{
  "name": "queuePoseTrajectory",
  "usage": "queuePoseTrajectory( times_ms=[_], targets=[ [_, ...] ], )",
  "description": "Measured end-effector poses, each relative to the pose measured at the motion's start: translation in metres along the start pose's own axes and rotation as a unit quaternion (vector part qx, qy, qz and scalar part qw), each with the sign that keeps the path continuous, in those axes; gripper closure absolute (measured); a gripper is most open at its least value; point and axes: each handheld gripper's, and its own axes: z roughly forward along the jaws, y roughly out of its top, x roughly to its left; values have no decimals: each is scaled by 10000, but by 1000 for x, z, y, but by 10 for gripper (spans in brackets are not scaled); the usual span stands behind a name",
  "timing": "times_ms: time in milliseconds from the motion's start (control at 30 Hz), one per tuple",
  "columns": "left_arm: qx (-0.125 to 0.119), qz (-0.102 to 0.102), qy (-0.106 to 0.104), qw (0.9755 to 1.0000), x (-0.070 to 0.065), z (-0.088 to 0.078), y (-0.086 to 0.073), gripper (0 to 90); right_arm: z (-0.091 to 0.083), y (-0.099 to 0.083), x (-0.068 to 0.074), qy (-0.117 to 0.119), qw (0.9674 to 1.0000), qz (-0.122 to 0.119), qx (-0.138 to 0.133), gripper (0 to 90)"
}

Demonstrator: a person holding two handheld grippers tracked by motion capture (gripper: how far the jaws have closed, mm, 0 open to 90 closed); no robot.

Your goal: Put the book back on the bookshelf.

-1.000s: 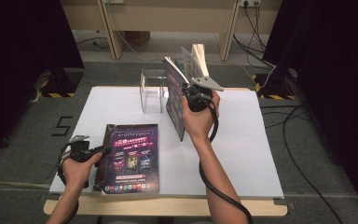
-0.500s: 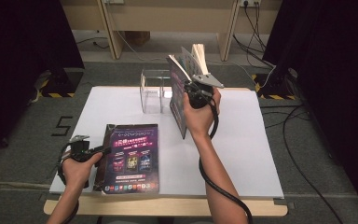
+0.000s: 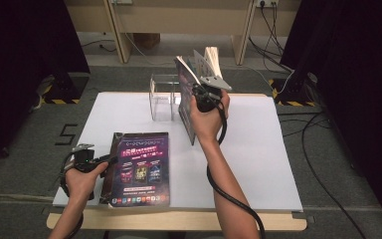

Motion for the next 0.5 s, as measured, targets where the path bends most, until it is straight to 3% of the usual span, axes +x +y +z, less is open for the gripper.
queuePoseTrajectory(
  times_ms=[500],
  targets=[
    [39, 27, 10, 10000, 0, 0, -1, 581, 9, 2, -2, -145, 9999, -10, -56, 844]
  ],
)
